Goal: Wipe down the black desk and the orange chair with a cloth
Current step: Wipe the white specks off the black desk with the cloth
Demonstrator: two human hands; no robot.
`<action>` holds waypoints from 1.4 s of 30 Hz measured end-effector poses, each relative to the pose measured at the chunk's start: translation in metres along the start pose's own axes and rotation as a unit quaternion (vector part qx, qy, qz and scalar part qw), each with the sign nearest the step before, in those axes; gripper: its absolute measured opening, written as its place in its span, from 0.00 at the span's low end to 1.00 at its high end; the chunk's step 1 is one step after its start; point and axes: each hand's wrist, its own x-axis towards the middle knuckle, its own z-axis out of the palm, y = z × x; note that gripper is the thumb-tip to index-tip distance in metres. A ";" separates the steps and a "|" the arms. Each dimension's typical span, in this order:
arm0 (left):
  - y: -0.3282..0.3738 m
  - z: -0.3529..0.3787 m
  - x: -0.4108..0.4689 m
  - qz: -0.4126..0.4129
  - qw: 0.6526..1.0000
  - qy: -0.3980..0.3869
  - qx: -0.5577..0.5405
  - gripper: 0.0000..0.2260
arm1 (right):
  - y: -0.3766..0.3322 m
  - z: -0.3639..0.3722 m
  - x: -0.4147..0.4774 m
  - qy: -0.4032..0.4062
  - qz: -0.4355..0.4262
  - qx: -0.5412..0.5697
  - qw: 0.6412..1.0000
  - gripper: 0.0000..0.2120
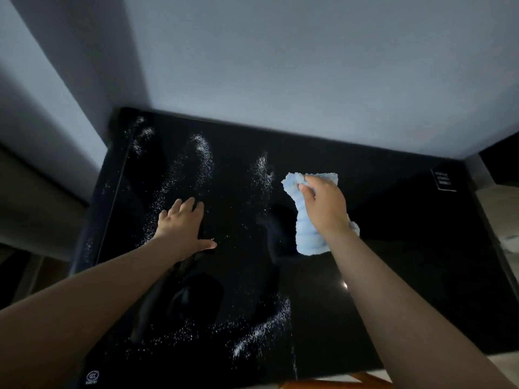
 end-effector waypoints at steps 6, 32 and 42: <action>0.006 0.006 0.035 -0.021 1.000 -0.010 0.021 0.56 | 0.005 0.020 0.078 -0.006 -0.011 0.006 1.000 0.09; 0.012 0.027 0.064 -0.064 0.997 -0.050 0.015 0.61 | 0.004 0.108 0.221 -0.070 -0.032 -0.105 0.992 0.11; 0.016 0.021 0.061 -0.064 0.996 -0.051 0.021 0.60 | 0.010 0.104 0.193 -0.065 -0.061 -0.100 0.991 0.10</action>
